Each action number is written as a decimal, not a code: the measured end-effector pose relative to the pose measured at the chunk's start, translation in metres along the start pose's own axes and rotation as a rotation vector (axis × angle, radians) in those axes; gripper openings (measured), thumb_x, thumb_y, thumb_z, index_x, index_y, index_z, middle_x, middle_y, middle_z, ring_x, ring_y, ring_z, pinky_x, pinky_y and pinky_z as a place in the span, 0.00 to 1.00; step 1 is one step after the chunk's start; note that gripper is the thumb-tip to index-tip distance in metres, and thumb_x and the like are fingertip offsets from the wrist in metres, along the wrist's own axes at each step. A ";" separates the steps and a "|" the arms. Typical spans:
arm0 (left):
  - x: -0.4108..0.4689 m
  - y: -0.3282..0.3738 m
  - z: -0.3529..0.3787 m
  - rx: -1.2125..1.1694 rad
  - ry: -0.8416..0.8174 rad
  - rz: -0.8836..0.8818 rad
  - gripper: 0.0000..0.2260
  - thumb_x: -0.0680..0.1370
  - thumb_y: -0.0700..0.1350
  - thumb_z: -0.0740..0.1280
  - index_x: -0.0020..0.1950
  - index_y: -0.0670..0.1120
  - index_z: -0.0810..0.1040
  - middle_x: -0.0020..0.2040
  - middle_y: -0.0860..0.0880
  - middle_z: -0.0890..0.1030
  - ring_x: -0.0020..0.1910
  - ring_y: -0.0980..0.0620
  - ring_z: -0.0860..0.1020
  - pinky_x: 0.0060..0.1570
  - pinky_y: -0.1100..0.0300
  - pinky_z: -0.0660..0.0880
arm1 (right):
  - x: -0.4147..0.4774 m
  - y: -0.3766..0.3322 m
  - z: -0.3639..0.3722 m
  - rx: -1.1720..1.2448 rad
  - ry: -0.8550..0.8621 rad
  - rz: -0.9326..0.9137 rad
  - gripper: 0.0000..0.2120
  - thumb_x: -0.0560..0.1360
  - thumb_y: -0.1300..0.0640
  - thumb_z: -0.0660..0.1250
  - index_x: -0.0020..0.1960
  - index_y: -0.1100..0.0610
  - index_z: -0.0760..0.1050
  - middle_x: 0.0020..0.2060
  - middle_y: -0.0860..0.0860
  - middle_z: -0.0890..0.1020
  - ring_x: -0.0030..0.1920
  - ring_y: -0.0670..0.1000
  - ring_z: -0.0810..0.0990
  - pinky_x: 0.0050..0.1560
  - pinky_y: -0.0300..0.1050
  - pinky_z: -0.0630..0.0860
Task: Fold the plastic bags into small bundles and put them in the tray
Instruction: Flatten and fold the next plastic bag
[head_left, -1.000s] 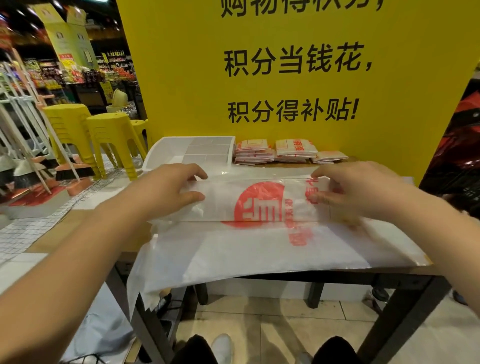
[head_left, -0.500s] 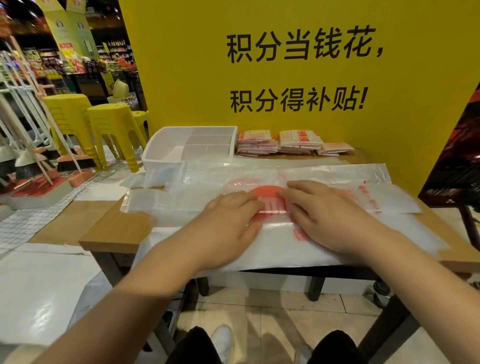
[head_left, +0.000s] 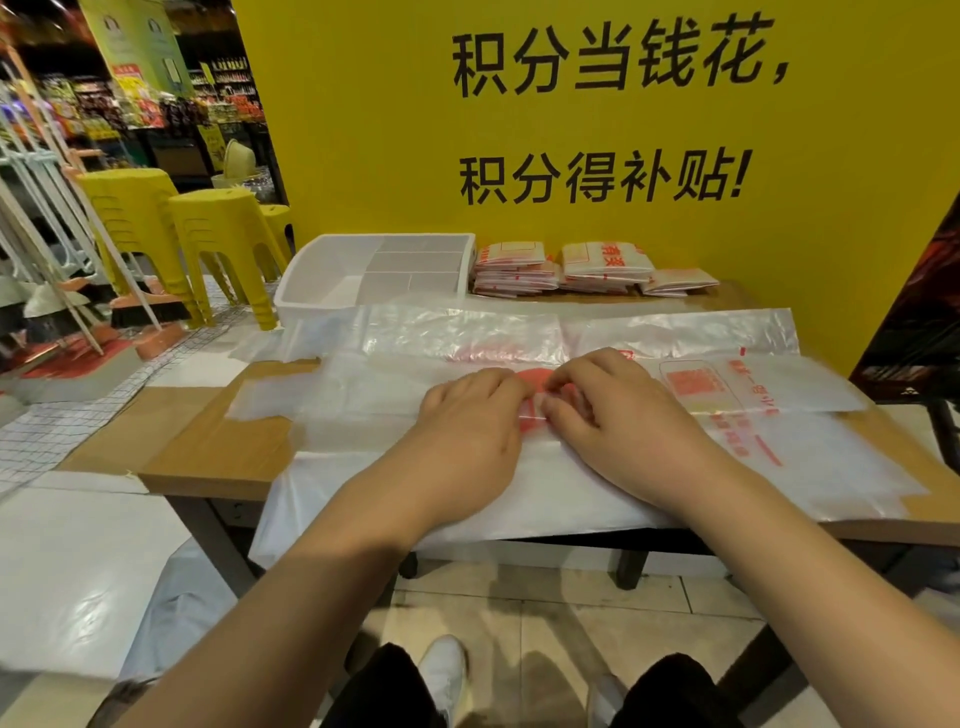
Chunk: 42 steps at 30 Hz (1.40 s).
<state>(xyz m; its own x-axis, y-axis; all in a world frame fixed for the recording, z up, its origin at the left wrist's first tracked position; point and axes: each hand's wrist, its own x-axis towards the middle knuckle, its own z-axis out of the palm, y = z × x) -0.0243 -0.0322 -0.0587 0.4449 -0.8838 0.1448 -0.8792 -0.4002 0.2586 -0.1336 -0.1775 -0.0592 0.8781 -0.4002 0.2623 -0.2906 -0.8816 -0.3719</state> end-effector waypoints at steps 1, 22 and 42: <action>0.000 -0.001 0.000 -0.012 -0.031 -0.005 0.19 0.85 0.46 0.50 0.77 0.54 0.61 0.76 0.54 0.62 0.76 0.53 0.57 0.76 0.55 0.48 | 0.001 0.001 0.000 -0.009 -0.036 -0.004 0.18 0.82 0.44 0.56 0.69 0.48 0.72 0.65 0.49 0.73 0.66 0.52 0.70 0.67 0.52 0.68; -0.009 0.004 0.004 0.080 0.063 -0.035 0.22 0.85 0.55 0.46 0.80 0.58 0.57 0.80 0.58 0.57 0.79 0.57 0.51 0.78 0.49 0.43 | -0.005 0.005 0.000 0.100 0.027 -0.166 0.14 0.80 0.44 0.61 0.62 0.45 0.78 0.55 0.42 0.78 0.58 0.46 0.73 0.60 0.48 0.72; -0.013 -0.024 -0.016 0.121 -0.251 -0.251 0.38 0.70 0.74 0.36 0.79 0.63 0.38 0.80 0.56 0.35 0.79 0.51 0.35 0.77 0.44 0.35 | -0.052 0.081 -0.064 -0.170 -0.331 0.297 0.43 0.68 0.28 0.34 0.80 0.42 0.41 0.80 0.47 0.39 0.79 0.46 0.37 0.77 0.45 0.36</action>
<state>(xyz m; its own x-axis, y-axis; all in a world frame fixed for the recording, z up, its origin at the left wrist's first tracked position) -0.0066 -0.0076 -0.0519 0.6068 -0.7803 -0.1514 -0.7684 -0.6246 0.1398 -0.2268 -0.2447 -0.0459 0.8137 -0.5640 -0.1409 -0.5810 -0.7807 -0.2301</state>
